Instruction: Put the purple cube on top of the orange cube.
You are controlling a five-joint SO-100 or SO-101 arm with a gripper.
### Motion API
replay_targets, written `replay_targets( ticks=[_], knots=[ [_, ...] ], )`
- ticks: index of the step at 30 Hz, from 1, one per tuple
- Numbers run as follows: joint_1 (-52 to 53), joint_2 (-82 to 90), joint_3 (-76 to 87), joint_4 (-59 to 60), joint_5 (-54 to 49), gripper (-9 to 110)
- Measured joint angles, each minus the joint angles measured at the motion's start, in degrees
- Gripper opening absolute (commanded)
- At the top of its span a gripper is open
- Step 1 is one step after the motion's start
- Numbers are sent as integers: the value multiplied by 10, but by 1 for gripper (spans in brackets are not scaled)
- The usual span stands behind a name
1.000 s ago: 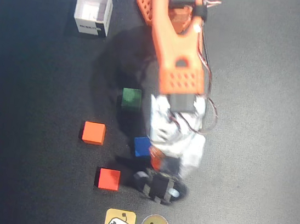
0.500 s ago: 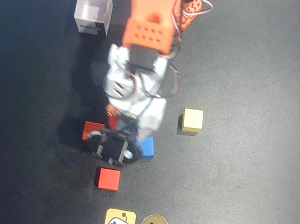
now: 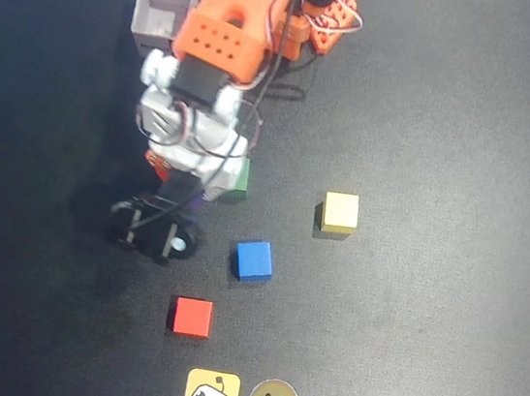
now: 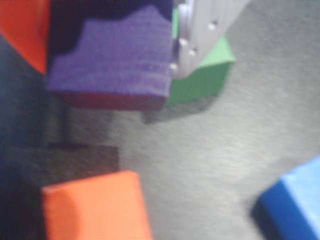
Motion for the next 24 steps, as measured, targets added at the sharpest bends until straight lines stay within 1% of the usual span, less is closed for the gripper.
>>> replay_targets(
  ticks=[7,14,24],
  knots=[
    [25,-4,0,-10,1,6],
    [33,-4,7,-78,19,6],
    [32,-4,29,-130,33,6]
  ],
)
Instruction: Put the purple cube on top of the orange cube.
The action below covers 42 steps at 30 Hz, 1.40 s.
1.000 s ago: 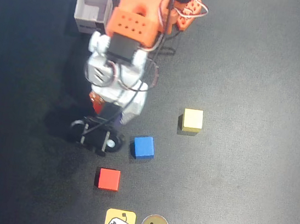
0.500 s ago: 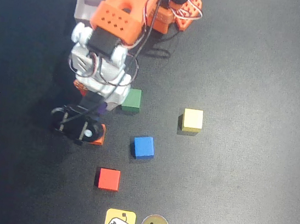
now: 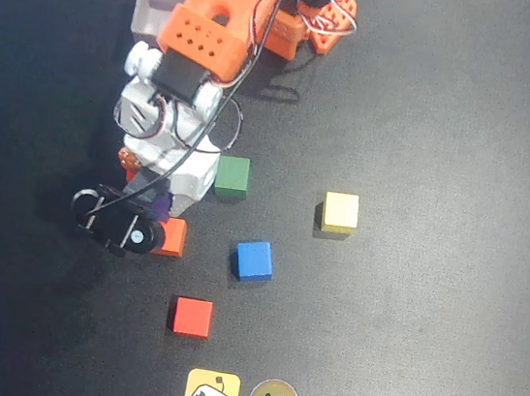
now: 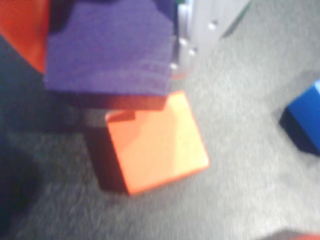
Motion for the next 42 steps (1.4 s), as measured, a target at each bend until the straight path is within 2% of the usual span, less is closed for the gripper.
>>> replay_targets(
  ticks=[42],
  knots=[
    [-17,-35,21,-60,7,6]
  ],
)
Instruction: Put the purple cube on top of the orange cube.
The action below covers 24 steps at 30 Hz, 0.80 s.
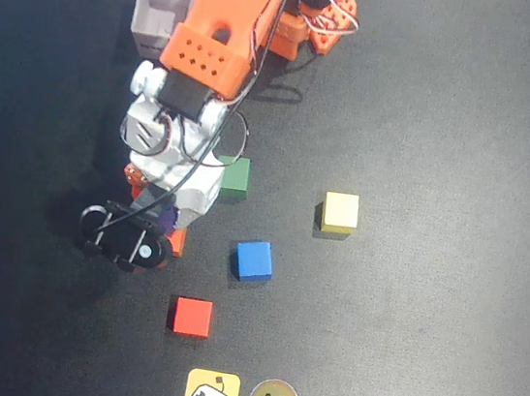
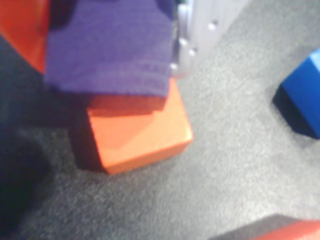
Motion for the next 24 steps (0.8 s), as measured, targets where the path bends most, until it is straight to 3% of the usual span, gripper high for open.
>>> replay_targets(
  ticks=[24],
  knots=[
    [0,-14,18,-49,0,6]
  ],
)
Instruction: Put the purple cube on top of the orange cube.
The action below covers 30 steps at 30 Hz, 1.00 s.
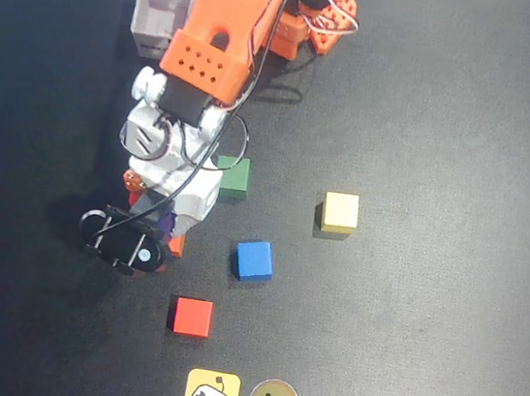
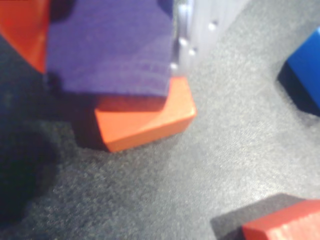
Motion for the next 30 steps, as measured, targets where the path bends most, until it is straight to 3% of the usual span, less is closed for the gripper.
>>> replay_targets(
  ticks=[30],
  knots=[
    [-3,-4,32,-47,14,8]
  ],
)
